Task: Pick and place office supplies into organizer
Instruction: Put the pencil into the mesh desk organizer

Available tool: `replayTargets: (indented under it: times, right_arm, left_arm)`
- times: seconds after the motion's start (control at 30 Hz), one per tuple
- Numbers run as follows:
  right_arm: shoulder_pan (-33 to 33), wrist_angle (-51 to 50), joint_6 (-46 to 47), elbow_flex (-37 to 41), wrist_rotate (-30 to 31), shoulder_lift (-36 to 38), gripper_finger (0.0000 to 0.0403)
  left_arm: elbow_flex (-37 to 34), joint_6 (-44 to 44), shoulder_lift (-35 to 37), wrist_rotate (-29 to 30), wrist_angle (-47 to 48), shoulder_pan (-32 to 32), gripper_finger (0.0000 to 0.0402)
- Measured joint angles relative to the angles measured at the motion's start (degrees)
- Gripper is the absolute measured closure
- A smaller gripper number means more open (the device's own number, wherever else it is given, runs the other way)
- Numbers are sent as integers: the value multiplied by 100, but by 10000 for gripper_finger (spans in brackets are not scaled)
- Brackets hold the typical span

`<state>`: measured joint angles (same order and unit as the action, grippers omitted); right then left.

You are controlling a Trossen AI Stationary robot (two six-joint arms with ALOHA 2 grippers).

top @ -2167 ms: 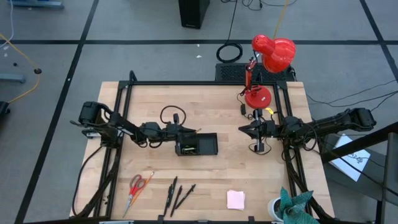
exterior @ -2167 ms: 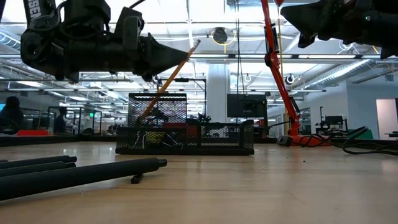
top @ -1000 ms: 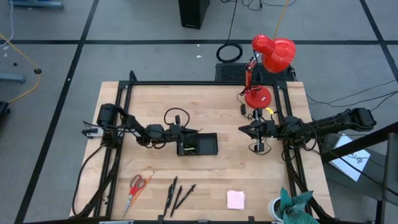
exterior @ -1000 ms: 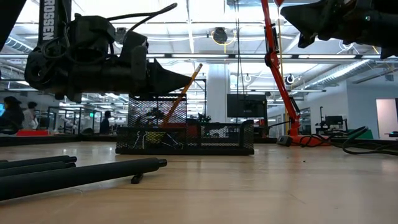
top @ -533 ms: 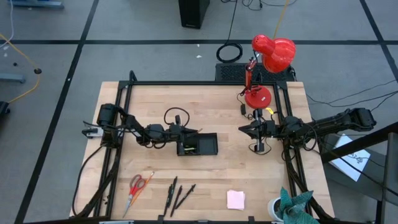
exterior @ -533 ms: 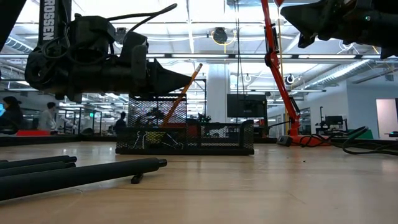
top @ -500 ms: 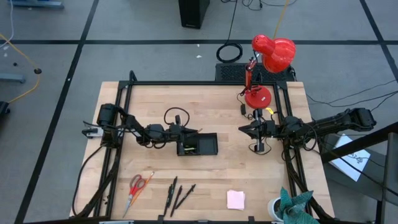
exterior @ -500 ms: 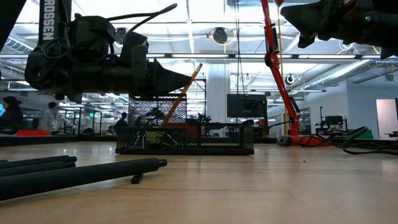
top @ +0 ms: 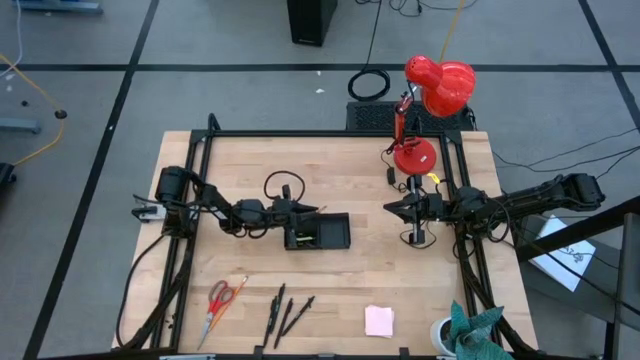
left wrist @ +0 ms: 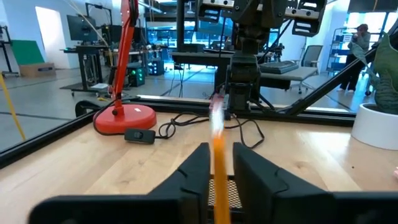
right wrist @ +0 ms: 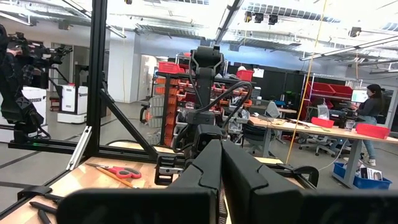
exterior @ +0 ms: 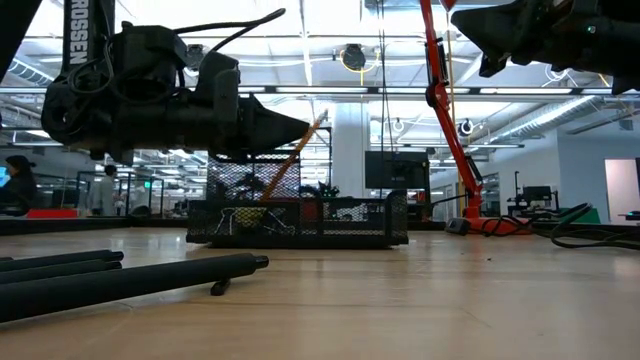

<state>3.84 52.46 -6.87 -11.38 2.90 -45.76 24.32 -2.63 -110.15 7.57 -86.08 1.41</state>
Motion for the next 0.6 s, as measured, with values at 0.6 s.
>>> replayTargets:
  times: [0.6]
  right_arm:
    - [2, 3, 2, 0, -2, -1, 399]
  left_arm:
    - [-22, 259, 2044, 165, 1983, 381, 279]
